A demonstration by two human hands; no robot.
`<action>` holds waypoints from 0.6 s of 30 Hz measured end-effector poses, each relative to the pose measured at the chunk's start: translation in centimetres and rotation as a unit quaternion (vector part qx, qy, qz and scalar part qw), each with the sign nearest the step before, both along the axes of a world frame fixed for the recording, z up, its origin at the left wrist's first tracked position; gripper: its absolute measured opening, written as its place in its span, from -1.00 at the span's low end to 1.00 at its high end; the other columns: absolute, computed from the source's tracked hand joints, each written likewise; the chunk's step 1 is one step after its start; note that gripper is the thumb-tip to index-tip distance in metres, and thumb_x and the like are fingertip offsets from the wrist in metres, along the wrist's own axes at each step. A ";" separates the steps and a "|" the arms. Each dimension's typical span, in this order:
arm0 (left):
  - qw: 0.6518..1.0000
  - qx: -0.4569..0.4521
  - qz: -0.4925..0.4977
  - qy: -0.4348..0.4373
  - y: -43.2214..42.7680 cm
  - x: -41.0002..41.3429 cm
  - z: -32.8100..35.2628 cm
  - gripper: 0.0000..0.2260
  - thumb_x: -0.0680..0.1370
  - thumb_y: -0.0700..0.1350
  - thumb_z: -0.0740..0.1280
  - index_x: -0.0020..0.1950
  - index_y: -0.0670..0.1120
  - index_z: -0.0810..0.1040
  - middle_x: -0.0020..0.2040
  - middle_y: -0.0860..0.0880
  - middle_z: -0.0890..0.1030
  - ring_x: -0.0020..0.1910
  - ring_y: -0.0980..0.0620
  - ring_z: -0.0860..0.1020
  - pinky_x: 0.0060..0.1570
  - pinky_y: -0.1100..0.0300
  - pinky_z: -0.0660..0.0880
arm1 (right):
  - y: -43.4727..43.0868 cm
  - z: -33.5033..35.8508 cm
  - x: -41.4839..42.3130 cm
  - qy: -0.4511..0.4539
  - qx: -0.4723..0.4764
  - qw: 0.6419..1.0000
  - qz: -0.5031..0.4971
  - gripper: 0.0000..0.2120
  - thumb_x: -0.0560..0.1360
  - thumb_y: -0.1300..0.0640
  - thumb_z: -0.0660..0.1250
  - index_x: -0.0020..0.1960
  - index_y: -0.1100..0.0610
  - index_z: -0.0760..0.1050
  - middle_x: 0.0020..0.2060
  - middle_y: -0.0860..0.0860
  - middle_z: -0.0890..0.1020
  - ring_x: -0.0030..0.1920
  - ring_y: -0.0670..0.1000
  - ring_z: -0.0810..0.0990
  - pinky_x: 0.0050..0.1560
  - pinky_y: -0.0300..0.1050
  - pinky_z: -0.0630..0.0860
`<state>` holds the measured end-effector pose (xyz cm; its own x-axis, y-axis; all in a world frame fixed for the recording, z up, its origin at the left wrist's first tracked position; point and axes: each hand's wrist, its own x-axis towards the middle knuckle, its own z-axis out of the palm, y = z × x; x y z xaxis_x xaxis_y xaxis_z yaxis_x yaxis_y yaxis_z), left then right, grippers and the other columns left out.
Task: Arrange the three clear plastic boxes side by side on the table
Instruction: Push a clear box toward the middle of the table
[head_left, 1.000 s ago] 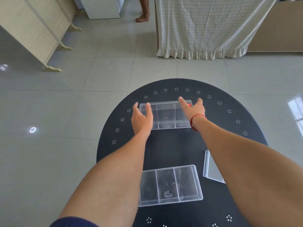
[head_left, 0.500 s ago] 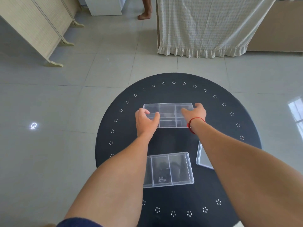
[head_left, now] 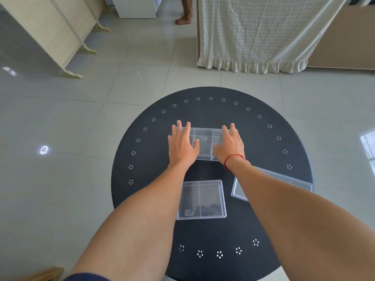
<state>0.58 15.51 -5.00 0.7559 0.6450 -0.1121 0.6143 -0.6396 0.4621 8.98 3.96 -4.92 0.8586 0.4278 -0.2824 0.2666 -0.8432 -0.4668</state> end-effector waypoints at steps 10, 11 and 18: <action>0.991 -0.062 -0.060 0.100 1.6 -0.6 -2.1 -0.43 0.63 0.13 0.13 0.60 0.04 0.03 0.62 -0.08 -0.14 0.59 -0.08 -0.19 0.55 0.00 -0.07 | 2.5 -1.5 0.7 0.046 -0.081 0.992 0.080 -0.39 0.56 0.23 0.20 0.56 0.12 0.09 0.59 0.14 -0.03 0.59 0.17 -0.07 0.56 0.12 0.08; 0.991 -0.064 -0.062 0.101 2.0 -0.5 -2.0 -0.43 0.63 0.13 0.12 0.60 0.04 0.02 0.62 -0.09 -0.15 0.59 -0.08 -0.19 0.55 0.00 -0.08 | 2.9 -1.4 0.8 0.049 -0.082 0.992 0.076 -0.39 0.56 0.23 0.21 0.56 0.12 0.10 0.59 0.14 -0.02 0.58 0.17 -0.06 0.56 0.12 0.11; 0.990 -0.067 -0.068 0.104 7.2 -1.2 -2.1 -0.43 0.63 0.12 0.13 0.60 0.03 0.03 0.62 -0.10 -0.14 0.59 -0.08 -0.18 0.55 0.01 -0.11 | 8.1 -1.6 -0.5 0.046 -0.081 0.994 0.054 -0.38 0.55 0.26 0.18 0.57 0.13 0.08 0.59 0.13 -0.04 0.59 0.16 -0.07 0.56 0.06 0.08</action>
<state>-0.58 22.74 -7.13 0.7867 0.5075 -0.3514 0.6170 -0.6645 0.4216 8.48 12.01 -6.53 0.7775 0.4583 -0.4307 0.3213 -0.8782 -0.3543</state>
